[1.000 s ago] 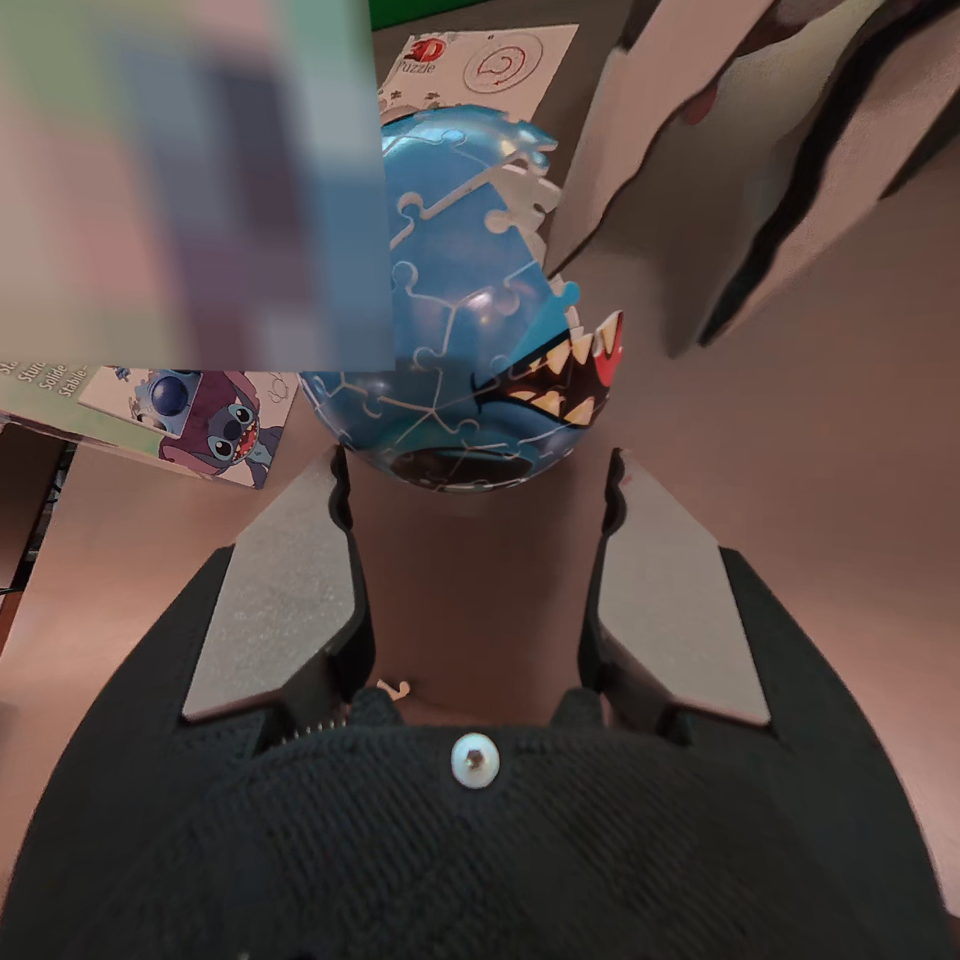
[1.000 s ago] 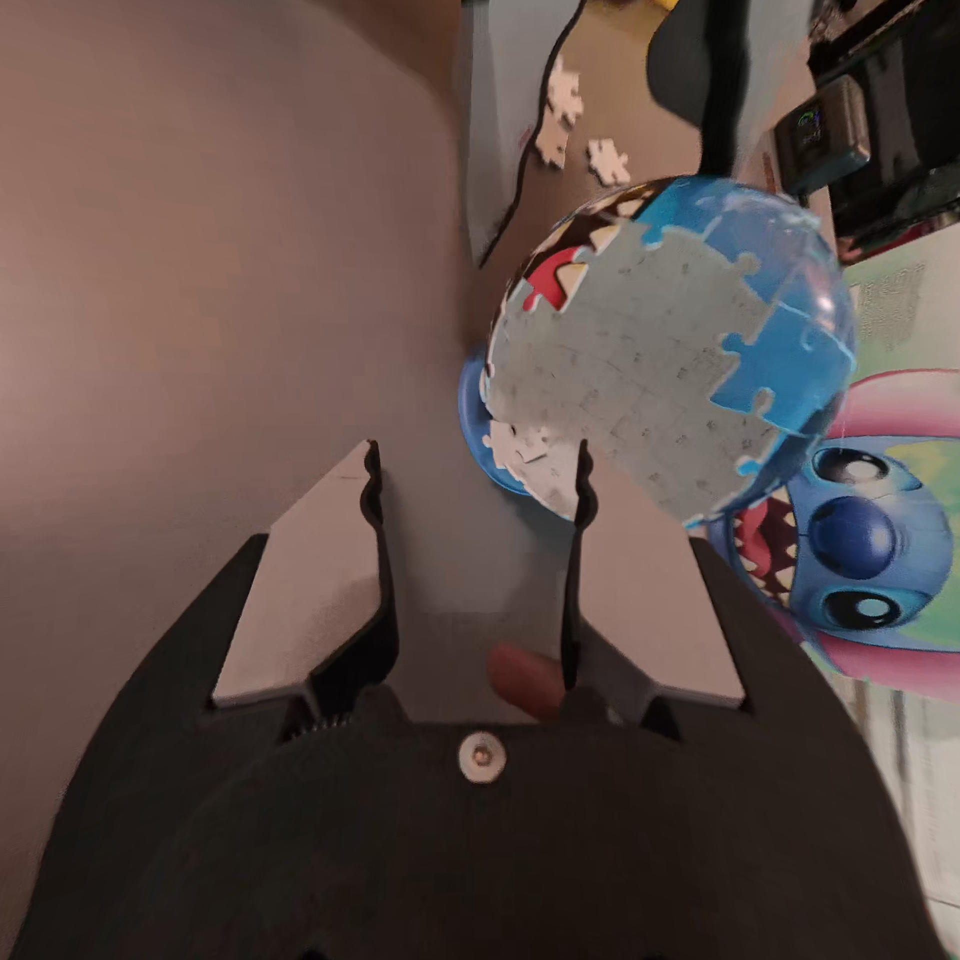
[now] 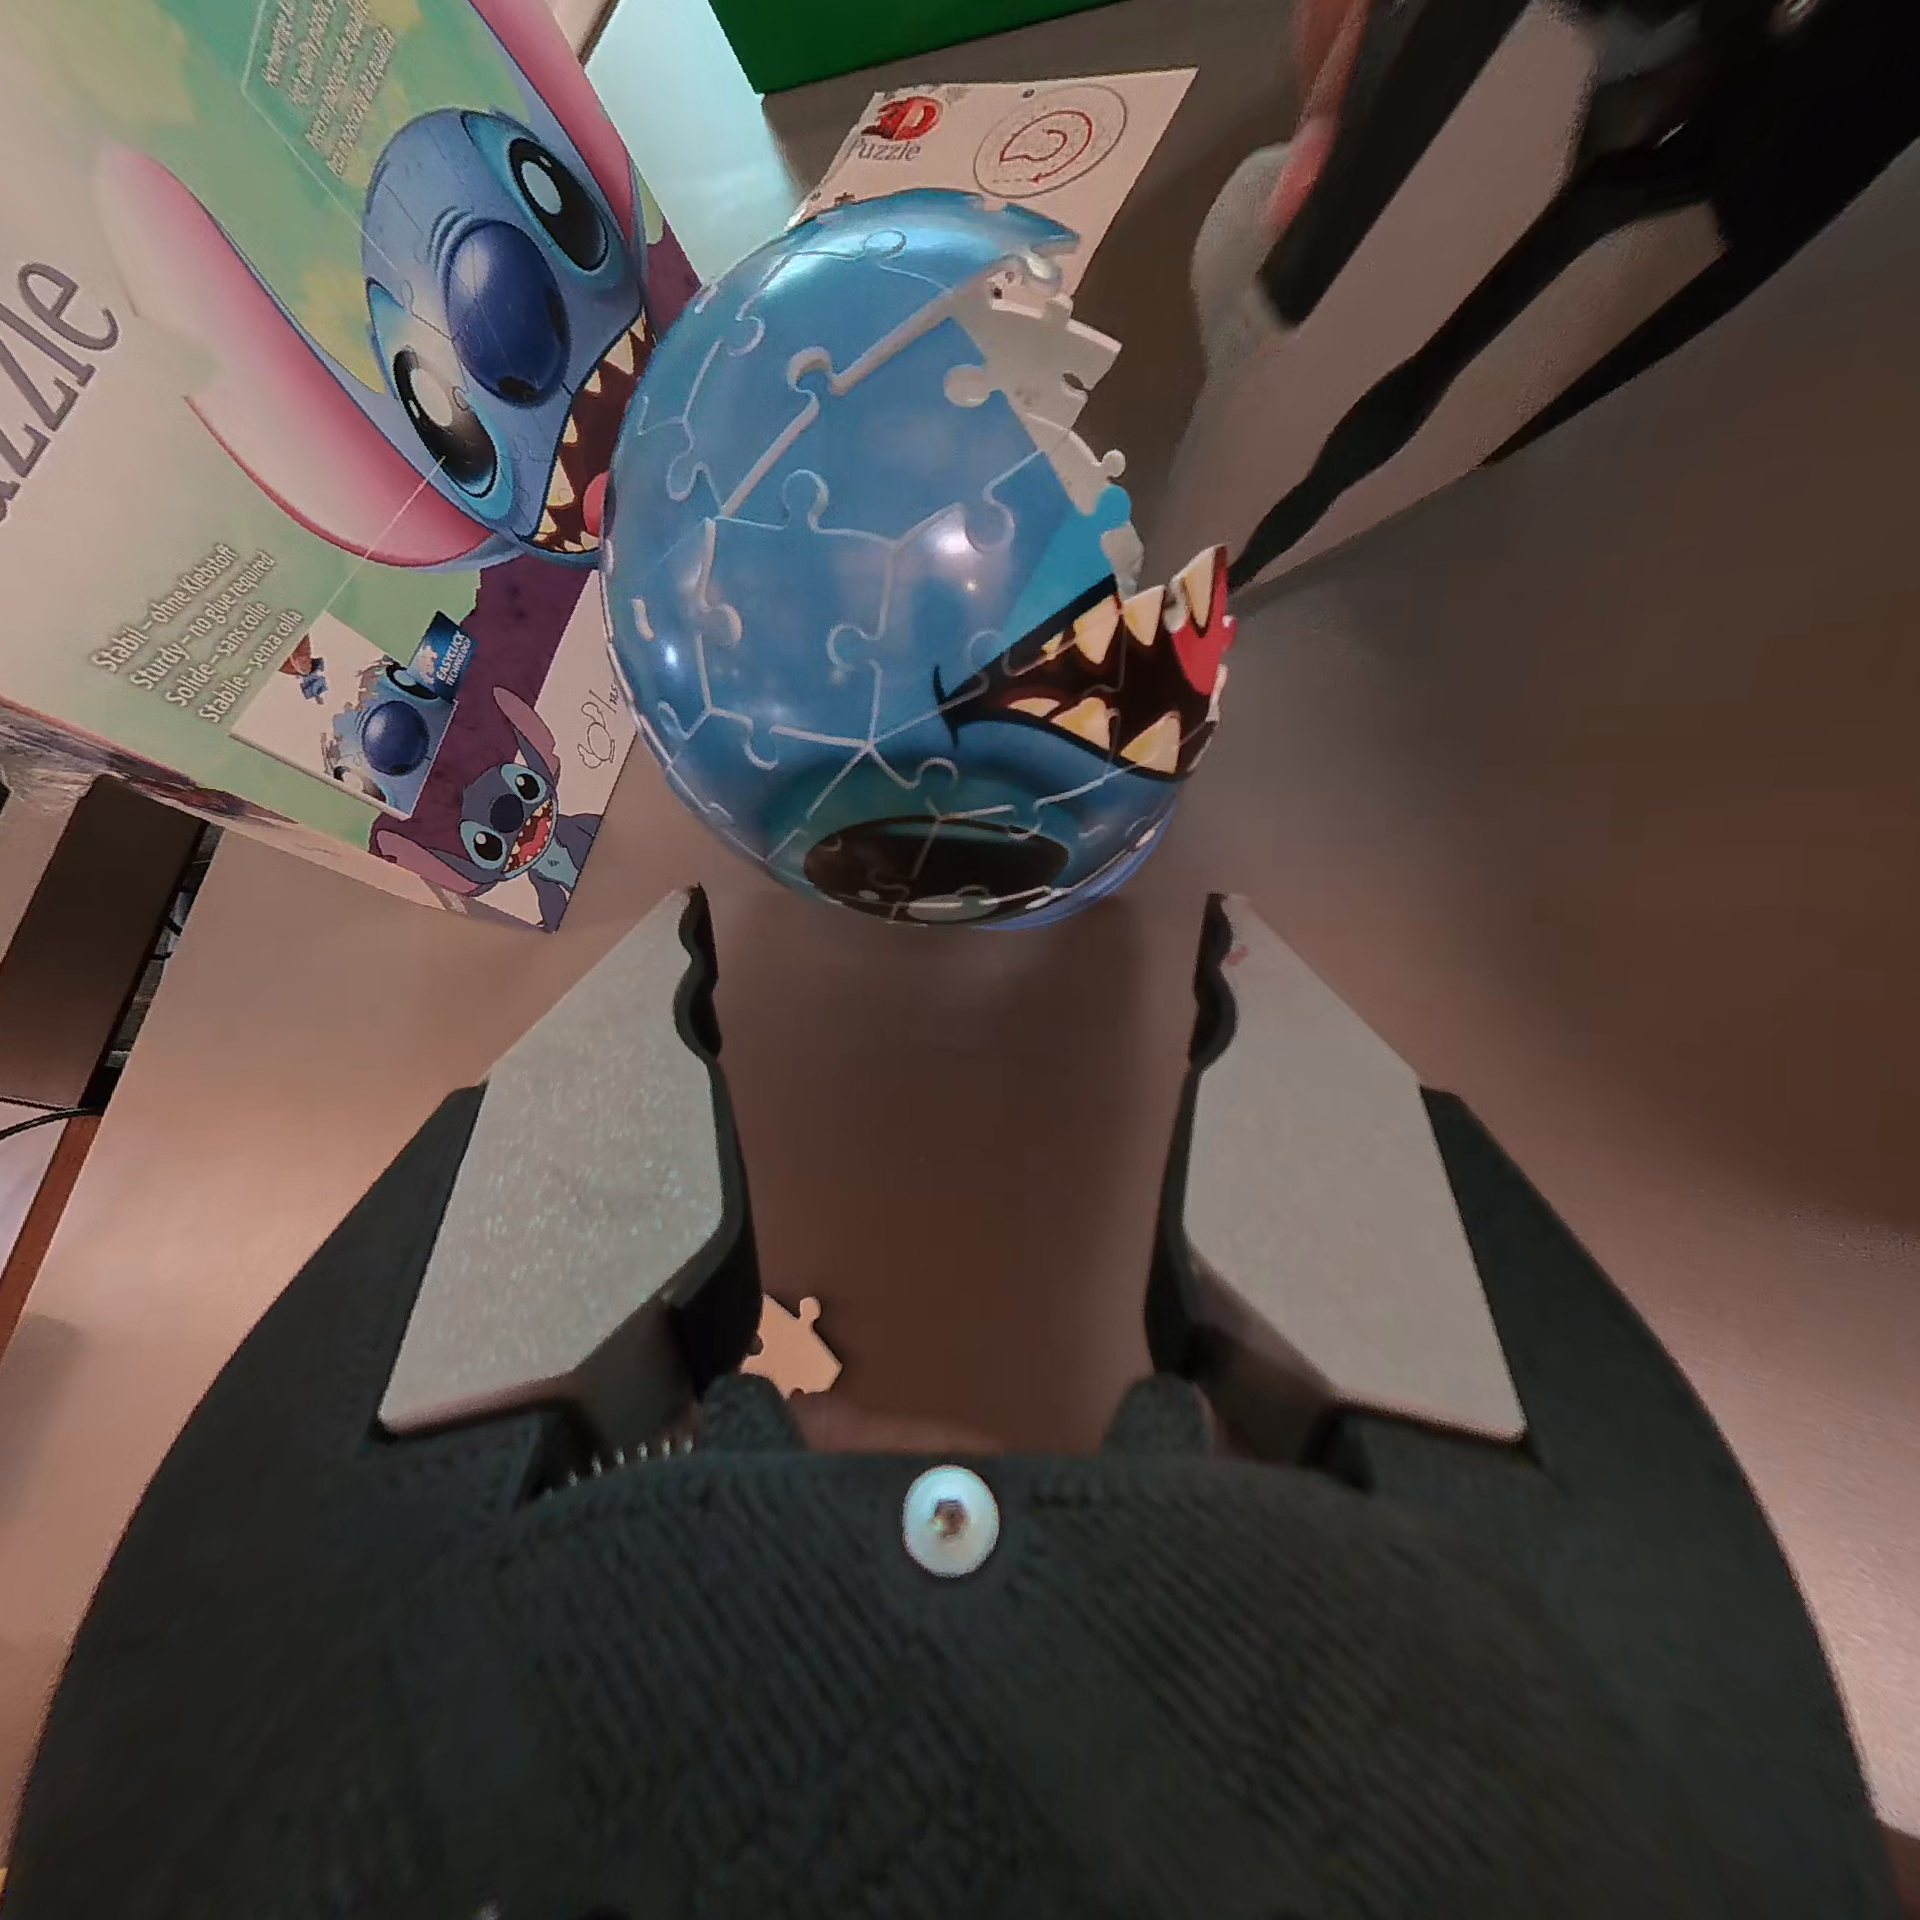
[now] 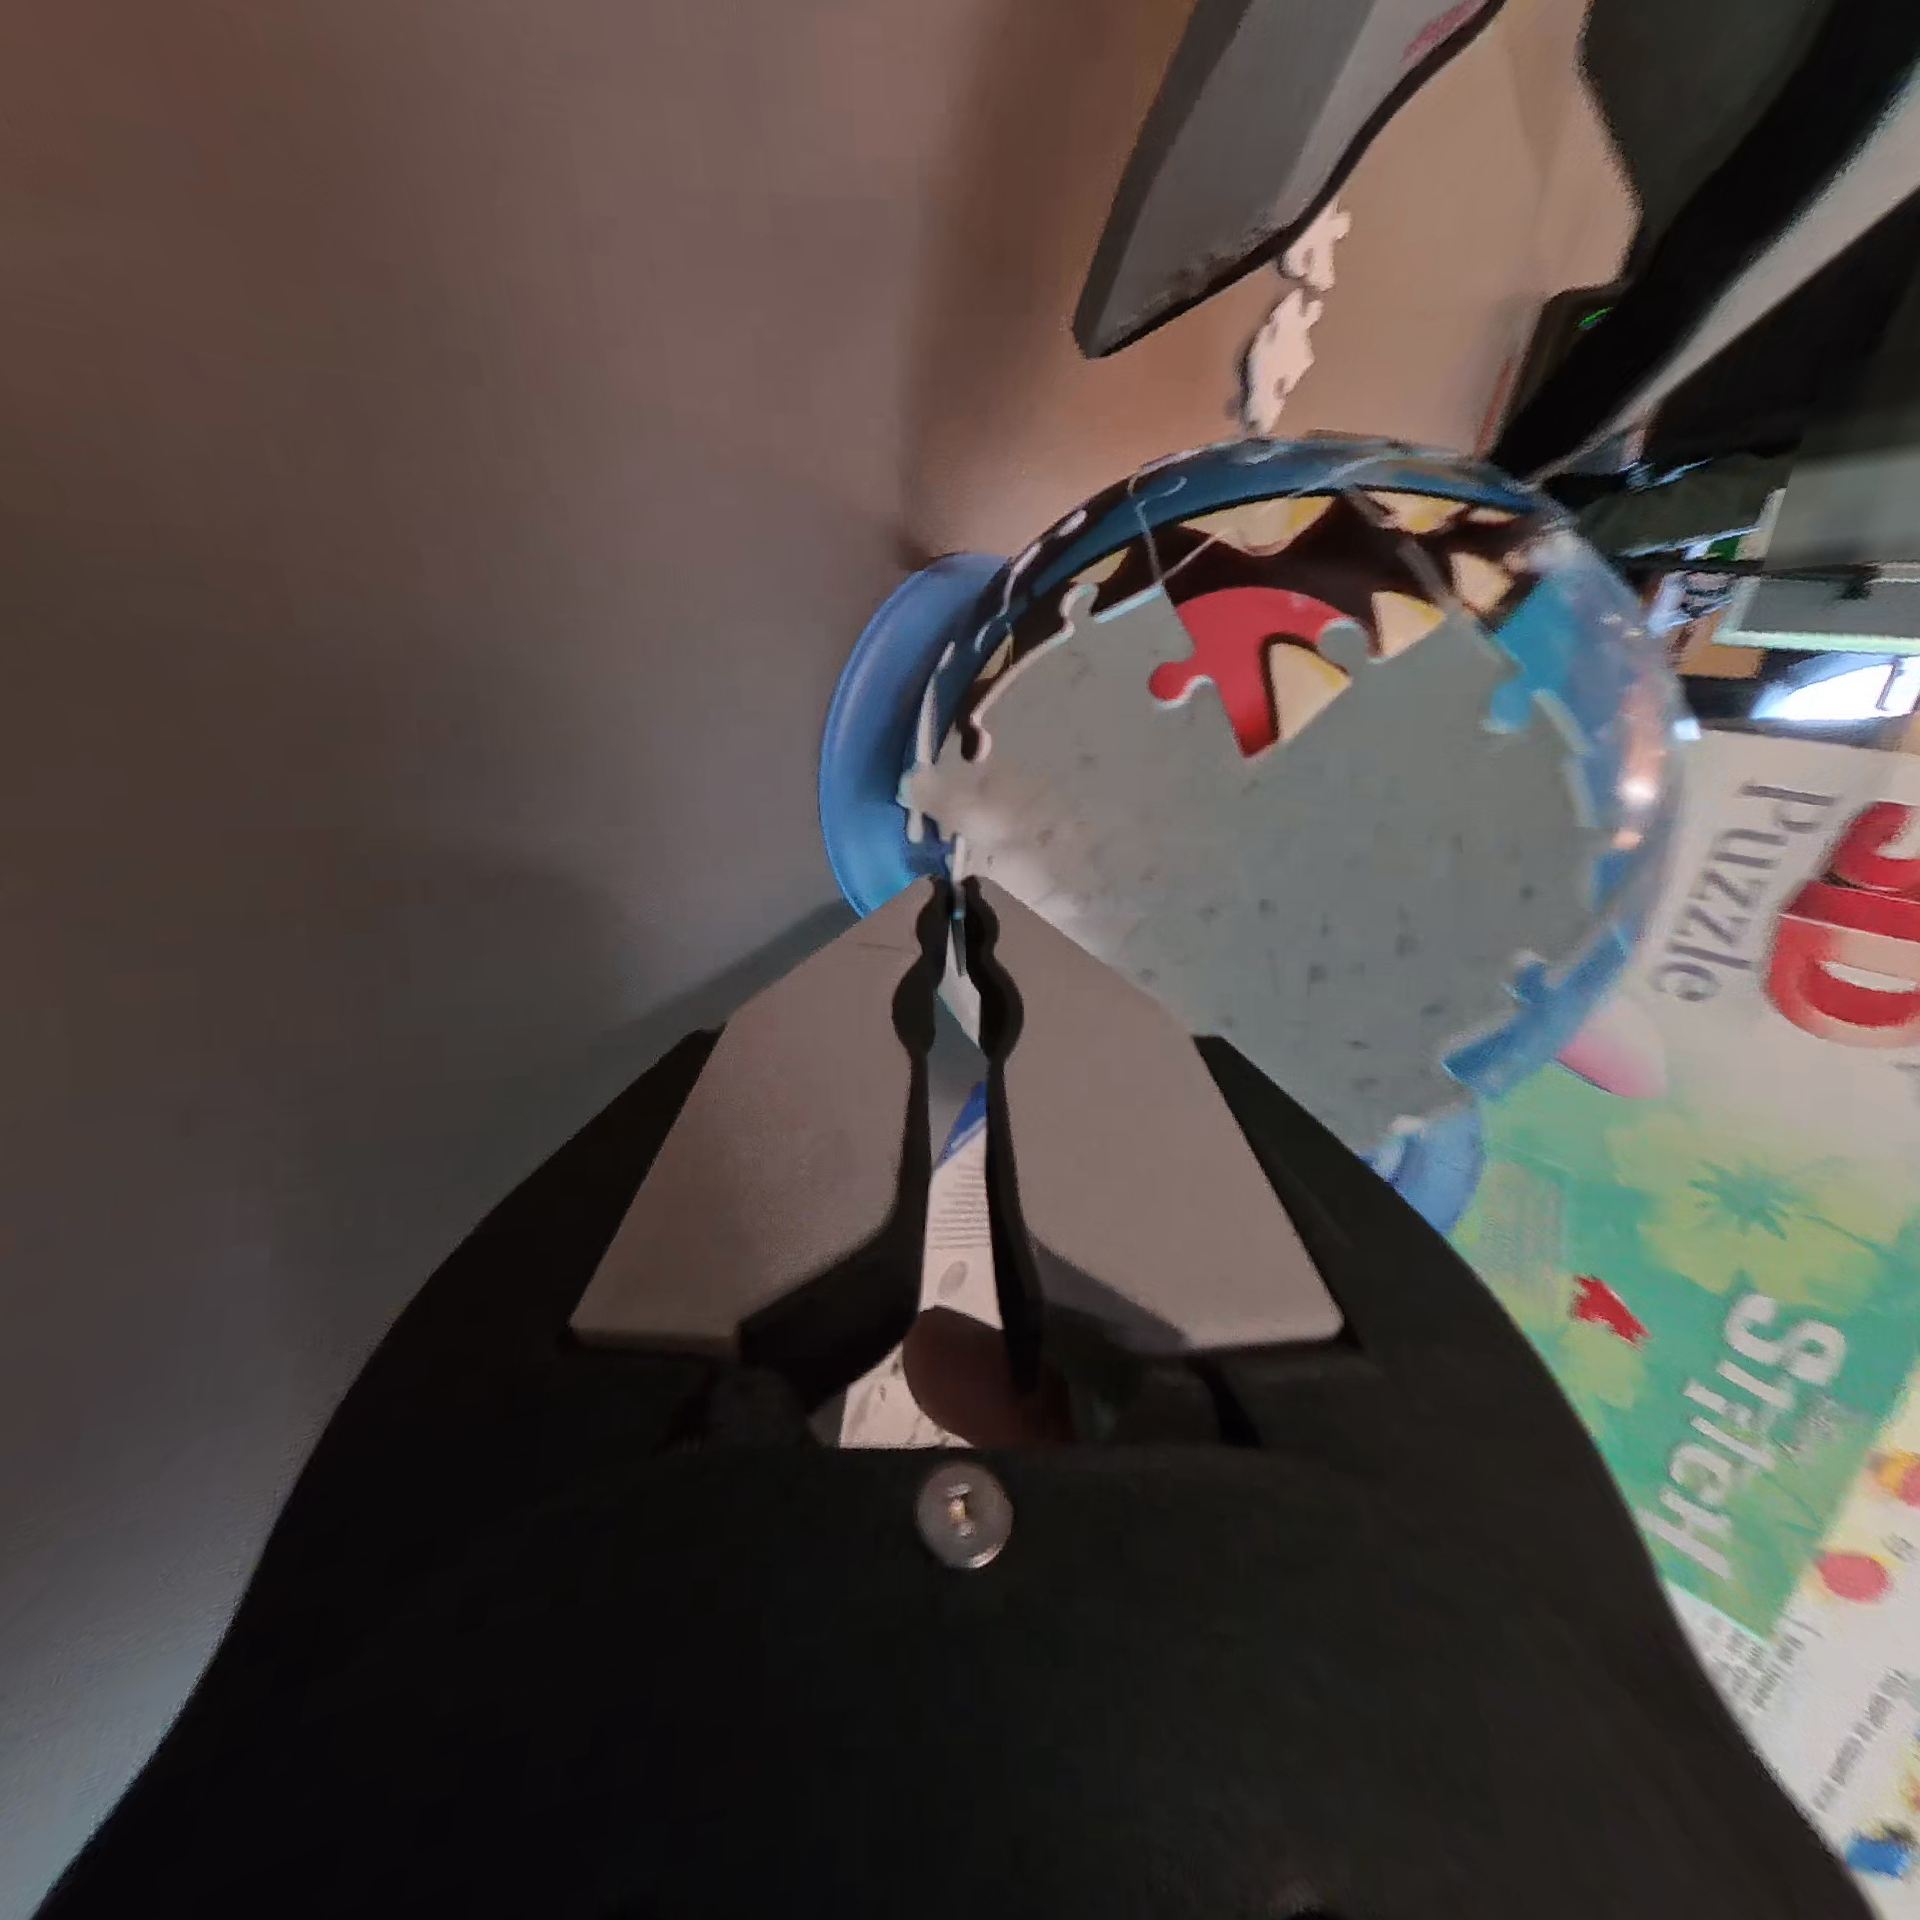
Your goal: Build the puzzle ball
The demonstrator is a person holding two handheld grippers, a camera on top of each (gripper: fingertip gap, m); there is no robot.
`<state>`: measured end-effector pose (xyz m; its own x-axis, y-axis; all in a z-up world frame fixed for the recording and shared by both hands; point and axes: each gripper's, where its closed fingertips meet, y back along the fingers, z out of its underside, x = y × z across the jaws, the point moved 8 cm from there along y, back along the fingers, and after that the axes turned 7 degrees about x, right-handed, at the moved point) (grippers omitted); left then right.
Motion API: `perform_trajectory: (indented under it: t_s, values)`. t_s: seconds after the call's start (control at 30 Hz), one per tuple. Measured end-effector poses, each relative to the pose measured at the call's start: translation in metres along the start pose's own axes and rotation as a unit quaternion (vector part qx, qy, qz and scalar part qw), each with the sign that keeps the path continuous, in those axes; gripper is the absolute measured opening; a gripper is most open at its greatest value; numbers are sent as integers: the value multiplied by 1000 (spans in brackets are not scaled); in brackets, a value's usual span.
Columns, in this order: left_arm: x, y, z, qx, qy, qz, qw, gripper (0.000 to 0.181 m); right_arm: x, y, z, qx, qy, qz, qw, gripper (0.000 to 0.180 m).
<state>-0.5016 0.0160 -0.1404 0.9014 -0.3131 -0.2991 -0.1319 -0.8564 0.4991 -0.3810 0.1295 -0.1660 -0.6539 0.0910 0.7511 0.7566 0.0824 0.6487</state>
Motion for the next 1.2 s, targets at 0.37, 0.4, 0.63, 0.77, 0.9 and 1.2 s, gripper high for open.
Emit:
perform_trajectory:
  t_s: [0.37,0.4,0.63,0.77,0.9,1.2]
  values:
    - [-3,2,-1,29,16,10,999,92,-41,58,63,88,-283,-35,955,0]
    - [-5,3,-1,38,21,11,999,93,-40,56,70,101,-323,-51,939,9]
    - [-20,5,1,69,52,20,996,97,-24,56,82,162,-479,-26,862,20]
    - [-26,-4,-2,45,40,42,997,96,-19,43,68,193,-564,-33,803,54]
    - [-26,-12,-3,-24,14,68,997,101,-9,31,63,222,-607,-11,763,62]
    - [-18,-21,-5,-44,-7,77,996,99,14,4,60,242,-673,-16,699,61]
